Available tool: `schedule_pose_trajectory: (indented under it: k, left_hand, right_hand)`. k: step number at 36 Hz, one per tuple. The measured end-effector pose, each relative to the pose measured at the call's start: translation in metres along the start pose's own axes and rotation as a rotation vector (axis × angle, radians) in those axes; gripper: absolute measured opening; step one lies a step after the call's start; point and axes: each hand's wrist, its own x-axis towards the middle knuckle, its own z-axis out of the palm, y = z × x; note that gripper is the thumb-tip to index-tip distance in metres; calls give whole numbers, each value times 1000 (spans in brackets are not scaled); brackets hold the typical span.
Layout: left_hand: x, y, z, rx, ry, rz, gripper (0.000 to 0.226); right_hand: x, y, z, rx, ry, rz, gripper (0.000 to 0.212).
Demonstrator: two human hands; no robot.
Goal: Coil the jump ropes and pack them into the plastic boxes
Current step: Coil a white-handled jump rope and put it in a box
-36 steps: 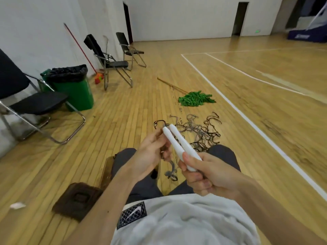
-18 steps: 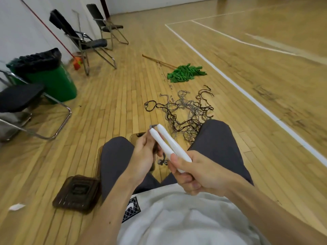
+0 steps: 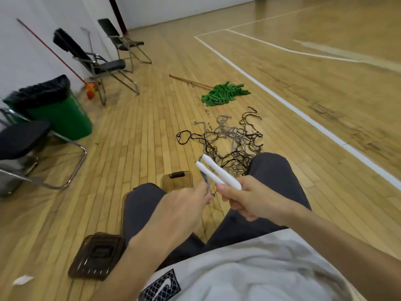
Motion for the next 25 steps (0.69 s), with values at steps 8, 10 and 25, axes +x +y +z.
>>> schedule_pose_trajectory:
  k: [8, 10, 25]
  left_hand:
    - [11, -29, -41, 197, 19, 445, 26]
    - [14, -32, -50, 149, -66, 460, 24]
    - [53, -35, -88, -506, -202, 229, 34]
  right_hand:
    - [0, -17, -1, -465, -137, 69, 44]
    - [-3, -24, -1, -530, -195, 72, 39]
    - [-13, -51, -26, -732, -364, -86, 39]
